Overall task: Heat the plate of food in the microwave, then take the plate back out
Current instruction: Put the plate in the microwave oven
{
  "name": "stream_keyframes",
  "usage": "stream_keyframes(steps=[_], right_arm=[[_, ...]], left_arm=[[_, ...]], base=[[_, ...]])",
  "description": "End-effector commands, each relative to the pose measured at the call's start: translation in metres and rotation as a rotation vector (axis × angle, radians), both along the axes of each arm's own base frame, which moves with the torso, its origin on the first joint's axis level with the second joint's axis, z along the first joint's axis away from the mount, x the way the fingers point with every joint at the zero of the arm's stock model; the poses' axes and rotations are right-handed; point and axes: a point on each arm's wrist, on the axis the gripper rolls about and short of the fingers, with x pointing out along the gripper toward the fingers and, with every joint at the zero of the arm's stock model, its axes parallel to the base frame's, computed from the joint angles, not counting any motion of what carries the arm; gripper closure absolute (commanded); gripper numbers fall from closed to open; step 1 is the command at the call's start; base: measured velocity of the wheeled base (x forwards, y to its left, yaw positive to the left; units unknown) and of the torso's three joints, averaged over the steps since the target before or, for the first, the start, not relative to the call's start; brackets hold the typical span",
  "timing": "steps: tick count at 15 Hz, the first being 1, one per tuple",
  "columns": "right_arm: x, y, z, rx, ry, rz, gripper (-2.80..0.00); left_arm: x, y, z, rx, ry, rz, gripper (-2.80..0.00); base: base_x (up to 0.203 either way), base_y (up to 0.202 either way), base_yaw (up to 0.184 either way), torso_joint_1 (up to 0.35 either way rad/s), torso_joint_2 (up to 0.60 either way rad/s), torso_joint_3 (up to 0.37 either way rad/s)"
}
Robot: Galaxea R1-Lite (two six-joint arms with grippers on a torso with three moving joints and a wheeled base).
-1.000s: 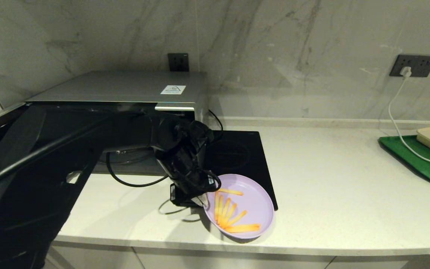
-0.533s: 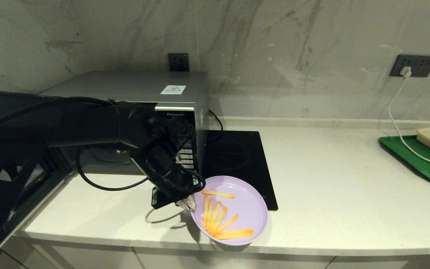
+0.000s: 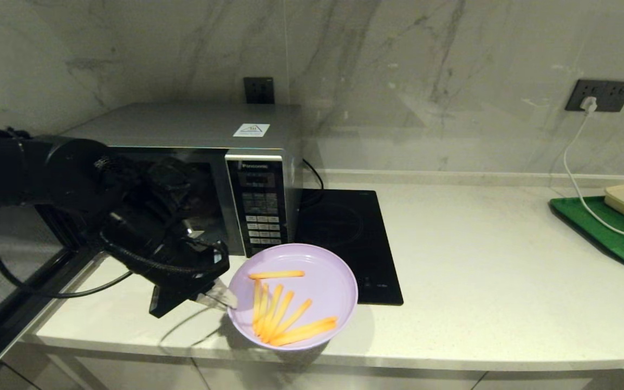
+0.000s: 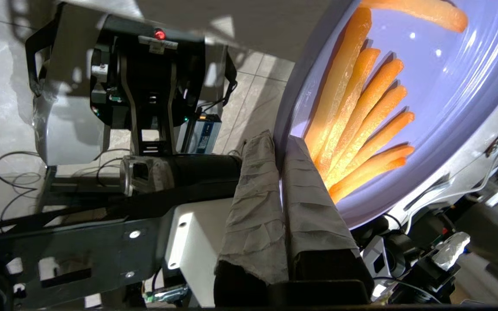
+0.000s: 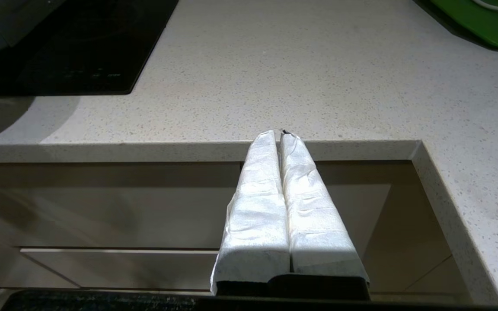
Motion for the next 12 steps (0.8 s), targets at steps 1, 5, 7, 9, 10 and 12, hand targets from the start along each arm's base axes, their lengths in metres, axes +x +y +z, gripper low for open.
stream_keyframes(steps=[1, 5, 7, 9, 10, 12], right_arm=[[0.0, 0.0, 0.0, 0.001, 0.002, 0.0, 0.0], [0.0, 0.0, 0.0, 0.001, 0.0, 0.0, 0.0], [0.0, 0.0, 0.0, 0.001, 0.002, 0.0, 0.0], [0.0, 0.0, 0.0, 0.001, 0.0, 0.0, 0.0], [0.0, 0.0, 0.0, 0.001, 0.0, 0.0, 0.0], [0.0, 0.0, 0.0, 0.001, 0.001, 0.0, 0.0]], left_arm=[[-0.026, 0.031, 0.002, -0.012, -0.018, 0.062, 0.0], [-0.046, 0.08, 0.006, -0.028, -0.067, 0.204, 0.0], [-0.047, 0.106, 0.009, -0.041, -0.087, 0.308, 0.0], [-0.043, 0.133, 0.008, -0.043, -0.115, 0.416, 0.0], [-0.04, 0.145, 0.006, -0.037, -0.127, 0.453, 0.0], [-0.033, 0.169, -0.004, -0.017, -0.129, 0.502, 0.0]], base=[[0.0, 0.0, 0.0, 0.0, 0.0, 0.0], [0.0, 0.0, 0.0, 0.0, 0.0, 0.0], [0.0, 0.0, 0.0, 0.0, 0.0, 0.0], [0.0, 0.0, 0.0, 0.0, 0.0, 0.0], [0.0, 0.0, 0.0, 0.0, 0.0, 0.0], [0.0, 0.0, 0.0, 0.0, 0.0, 0.0]])
